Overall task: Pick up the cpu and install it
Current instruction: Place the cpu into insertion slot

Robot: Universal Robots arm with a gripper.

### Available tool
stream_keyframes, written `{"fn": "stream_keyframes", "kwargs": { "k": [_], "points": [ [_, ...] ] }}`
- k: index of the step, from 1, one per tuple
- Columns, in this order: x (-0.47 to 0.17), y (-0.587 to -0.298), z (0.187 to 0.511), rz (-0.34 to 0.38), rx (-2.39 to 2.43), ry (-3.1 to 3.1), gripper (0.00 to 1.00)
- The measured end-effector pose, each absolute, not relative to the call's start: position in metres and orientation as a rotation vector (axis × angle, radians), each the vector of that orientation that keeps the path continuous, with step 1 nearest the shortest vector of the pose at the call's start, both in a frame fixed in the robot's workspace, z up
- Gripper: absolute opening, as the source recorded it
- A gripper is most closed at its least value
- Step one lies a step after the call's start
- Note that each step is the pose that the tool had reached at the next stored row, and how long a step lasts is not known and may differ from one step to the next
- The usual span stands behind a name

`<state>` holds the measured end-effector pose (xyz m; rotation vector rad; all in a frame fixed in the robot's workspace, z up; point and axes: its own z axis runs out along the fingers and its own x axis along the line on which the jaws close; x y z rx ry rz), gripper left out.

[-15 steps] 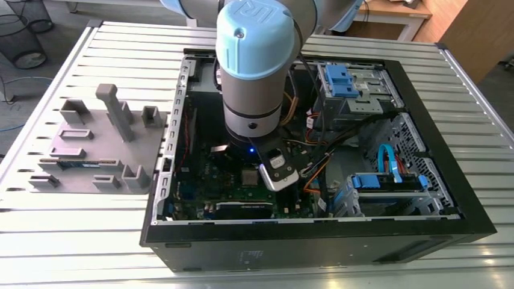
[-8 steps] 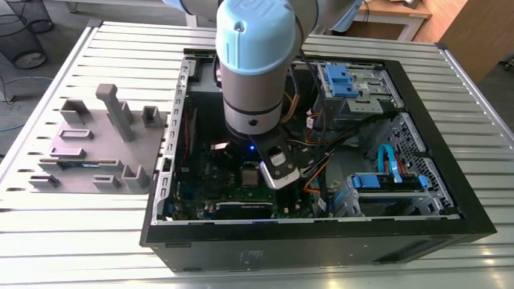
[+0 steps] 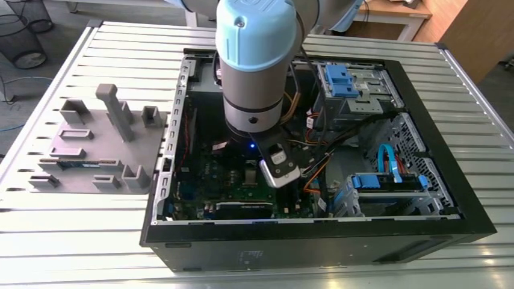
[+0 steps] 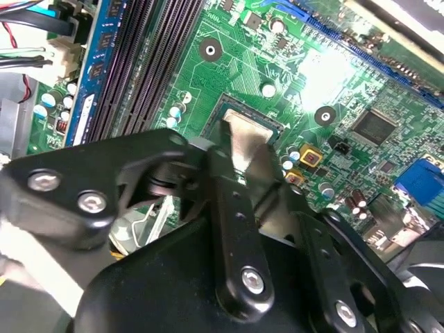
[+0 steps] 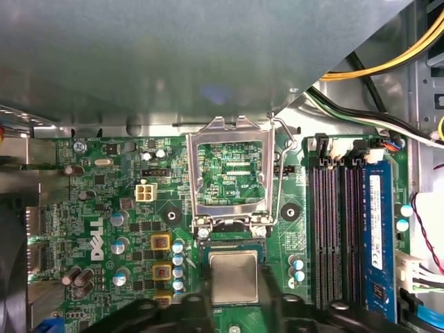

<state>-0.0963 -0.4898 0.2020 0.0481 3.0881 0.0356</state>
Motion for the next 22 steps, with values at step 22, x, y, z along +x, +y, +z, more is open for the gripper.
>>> {"fn": "stream_keyframes", "kwargs": {
  "k": [22],
  "points": [
    [-0.0963, -0.4899, 0.1983, 0.034, 0.076, 3.088, 0.11]
  ]
}}
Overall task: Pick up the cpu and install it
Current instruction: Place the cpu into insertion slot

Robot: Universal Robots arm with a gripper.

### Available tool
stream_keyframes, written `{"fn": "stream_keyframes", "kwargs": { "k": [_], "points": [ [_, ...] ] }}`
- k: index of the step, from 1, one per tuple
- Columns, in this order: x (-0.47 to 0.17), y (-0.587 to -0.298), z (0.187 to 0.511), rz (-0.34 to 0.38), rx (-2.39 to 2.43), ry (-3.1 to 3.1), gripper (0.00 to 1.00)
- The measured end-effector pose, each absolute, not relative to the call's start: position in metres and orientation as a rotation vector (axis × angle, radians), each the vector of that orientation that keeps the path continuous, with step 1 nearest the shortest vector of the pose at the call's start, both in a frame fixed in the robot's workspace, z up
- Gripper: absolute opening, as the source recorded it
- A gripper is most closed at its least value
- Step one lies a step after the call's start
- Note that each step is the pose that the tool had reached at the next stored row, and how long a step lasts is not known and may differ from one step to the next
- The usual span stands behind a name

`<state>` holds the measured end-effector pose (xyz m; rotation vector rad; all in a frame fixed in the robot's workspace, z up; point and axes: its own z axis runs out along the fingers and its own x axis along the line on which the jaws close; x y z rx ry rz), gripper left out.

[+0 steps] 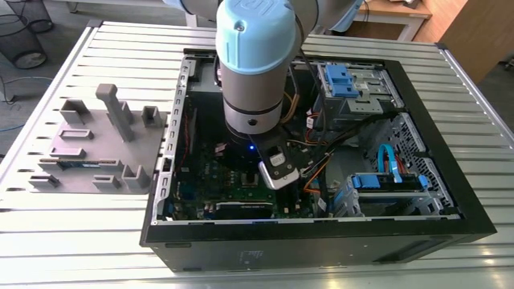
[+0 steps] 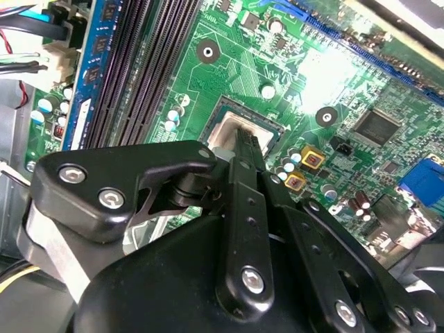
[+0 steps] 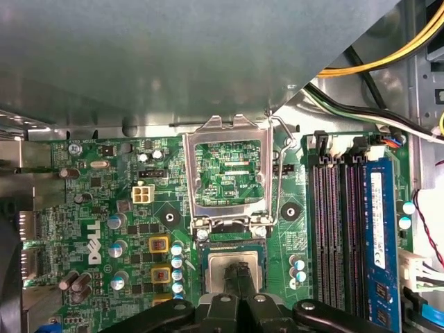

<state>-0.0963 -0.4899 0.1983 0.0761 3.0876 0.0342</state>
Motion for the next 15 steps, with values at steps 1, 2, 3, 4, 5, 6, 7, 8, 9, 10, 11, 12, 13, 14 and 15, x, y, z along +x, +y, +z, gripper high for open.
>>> {"fn": "stream_keyframes", "kwargs": {
  "k": [1, 2, 3, 4, 5, 6, 7, 8, 9, 10, 11, 12, 13, 14, 15],
  "points": [
    [-0.0963, -0.4898, 0.1973, 0.035, 0.077, 3.087, 0.11],
    [-0.0963, -0.4898, 0.1961, 0.035, 0.079, 3.087, 0.11],
    [-0.0963, -0.4898, 0.1951, 0.035, 0.082, 3.087, 0.11],
    [-0.0963, -0.4898, 0.1949, 0.034, 0.084, 3.087, 0.11],
    [-0.0963, -0.4898, 0.1949, 0.034, 0.084, 3.087, 0.11],
    [-0.0963, -0.4898, 0.1949, 0.034, 0.084, 3.087, 0.11],
    [-0.0963, -0.4899, 0.1948, 0.034, 0.084, 3.087, 0.11],
    [-0.0963, -0.4898, 0.1940, 0.034, 0.084, 3.087, 0.11],
    [-0.0963, -0.4899, 0.1934, 0.034, 0.084, 3.087, 0.11],
    [-0.0963, -0.4899, 0.1932, 0.033, 0.084, 3.087, 0.11],
    [-0.0964, -0.4899, 0.1932, 0.033, 0.084, 3.087, 0.11],
    [-0.0963, -0.4899, 0.1930, 0.034, 0.085, 3.087, 0.11],
    [-0.0963, -0.4898, 0.1931, 0.034, 0.084, 3.087, 0.11],
    [-0.0963, -0.4897, 0.1938, 0.036, 0.085, 3.087, 0.11],
    [-0.0962, -0.4896, 0.1952, 0.037, 0.085, 3.086, 0.11]
  ]
}}
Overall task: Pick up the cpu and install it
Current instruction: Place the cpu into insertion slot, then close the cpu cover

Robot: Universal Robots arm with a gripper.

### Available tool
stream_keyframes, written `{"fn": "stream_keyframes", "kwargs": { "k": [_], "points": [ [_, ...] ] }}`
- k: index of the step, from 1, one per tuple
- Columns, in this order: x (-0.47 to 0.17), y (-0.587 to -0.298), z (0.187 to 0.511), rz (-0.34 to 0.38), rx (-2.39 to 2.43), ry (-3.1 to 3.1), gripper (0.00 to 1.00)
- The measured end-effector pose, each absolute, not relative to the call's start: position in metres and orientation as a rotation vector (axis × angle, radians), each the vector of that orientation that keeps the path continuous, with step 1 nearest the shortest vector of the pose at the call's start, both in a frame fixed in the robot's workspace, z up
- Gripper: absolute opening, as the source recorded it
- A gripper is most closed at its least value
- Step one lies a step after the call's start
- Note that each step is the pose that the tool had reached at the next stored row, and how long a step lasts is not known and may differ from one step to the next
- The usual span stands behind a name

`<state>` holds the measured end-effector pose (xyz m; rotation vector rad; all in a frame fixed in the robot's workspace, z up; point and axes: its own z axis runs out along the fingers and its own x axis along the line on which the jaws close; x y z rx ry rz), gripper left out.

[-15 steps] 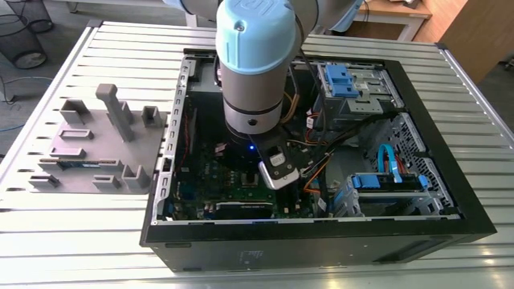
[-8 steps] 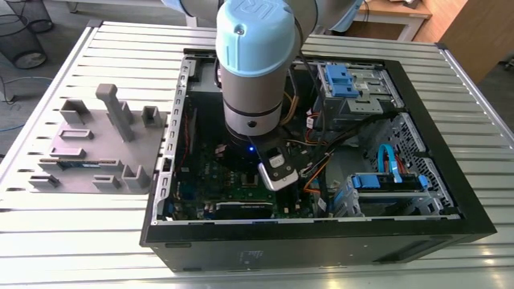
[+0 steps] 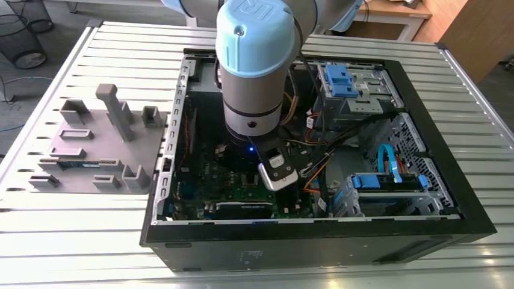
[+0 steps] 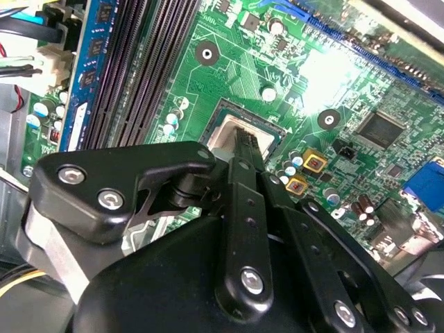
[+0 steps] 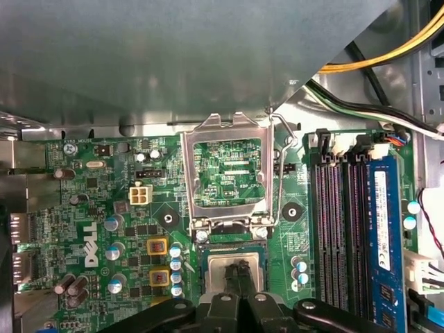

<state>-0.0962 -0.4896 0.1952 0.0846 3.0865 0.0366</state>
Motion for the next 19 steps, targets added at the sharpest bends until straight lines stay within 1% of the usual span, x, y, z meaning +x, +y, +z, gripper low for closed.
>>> {"fn": "stream_keyframes", "kwargs": {
  "k": [10, 19],
  "points": [
    [-0.096, -0.490, 0.225, 0.031, 0.085, 3.087, 0.11],
    [-0.096, -0.490, 0.231, 0.030, 0.085, 3.087, 0.11]
  ]
}}
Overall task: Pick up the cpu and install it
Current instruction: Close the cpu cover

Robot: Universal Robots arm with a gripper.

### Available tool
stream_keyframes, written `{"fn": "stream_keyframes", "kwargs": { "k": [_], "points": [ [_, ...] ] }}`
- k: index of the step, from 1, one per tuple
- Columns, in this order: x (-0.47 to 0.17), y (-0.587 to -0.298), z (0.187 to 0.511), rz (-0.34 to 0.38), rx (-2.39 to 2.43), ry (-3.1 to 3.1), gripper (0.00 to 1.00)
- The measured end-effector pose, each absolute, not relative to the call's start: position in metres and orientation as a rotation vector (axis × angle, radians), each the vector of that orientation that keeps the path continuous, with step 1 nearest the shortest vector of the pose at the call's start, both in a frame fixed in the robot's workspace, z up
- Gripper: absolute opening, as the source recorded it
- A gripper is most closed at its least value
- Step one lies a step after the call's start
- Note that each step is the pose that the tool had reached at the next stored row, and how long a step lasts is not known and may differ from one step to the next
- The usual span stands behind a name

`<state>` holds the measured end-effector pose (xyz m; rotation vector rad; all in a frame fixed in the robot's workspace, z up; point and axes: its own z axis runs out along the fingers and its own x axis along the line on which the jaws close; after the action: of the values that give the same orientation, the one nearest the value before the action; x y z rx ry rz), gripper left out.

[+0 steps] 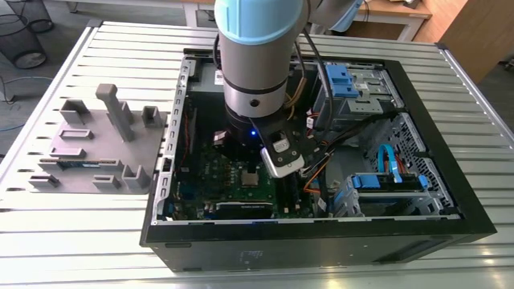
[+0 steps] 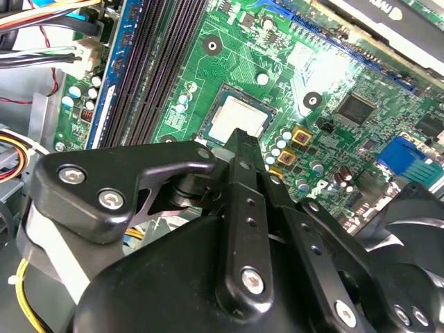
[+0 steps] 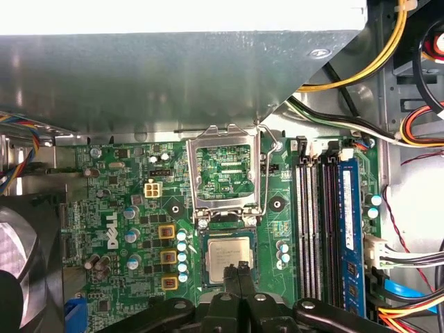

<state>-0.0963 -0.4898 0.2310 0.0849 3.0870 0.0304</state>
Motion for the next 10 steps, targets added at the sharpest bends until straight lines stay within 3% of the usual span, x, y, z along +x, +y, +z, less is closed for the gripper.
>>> {"fn": "stream_keyframes", "kwargs": {
  "k": [10],
  "points": [
    [-0.0926, -0.4898, 0.2307, 0.030, 0.085, 3.087, 0.11]
  ]
}}
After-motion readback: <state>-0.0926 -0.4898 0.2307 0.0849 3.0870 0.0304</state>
